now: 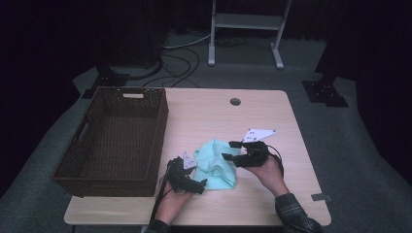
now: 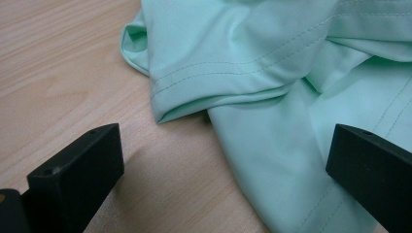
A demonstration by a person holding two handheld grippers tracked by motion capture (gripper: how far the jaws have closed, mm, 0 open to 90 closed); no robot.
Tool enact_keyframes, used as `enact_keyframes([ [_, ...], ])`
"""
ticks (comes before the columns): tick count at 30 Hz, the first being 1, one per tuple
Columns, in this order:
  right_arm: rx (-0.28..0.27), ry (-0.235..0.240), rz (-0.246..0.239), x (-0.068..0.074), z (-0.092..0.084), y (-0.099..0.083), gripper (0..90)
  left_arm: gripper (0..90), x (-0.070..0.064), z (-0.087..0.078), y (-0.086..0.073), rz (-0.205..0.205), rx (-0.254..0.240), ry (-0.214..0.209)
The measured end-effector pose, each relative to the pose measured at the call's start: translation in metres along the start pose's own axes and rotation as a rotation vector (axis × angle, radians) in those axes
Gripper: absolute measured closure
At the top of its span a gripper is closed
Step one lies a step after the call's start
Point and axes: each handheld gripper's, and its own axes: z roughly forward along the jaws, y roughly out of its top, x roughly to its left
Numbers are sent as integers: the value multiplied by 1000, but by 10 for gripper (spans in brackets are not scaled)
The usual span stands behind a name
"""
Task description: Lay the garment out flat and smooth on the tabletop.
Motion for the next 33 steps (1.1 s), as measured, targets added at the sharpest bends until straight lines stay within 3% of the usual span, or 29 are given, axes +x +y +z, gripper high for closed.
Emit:
enact_keyframes([
  [33,7,45,-12,6,28,23,457,0,0,0,0,1,0,0],
])
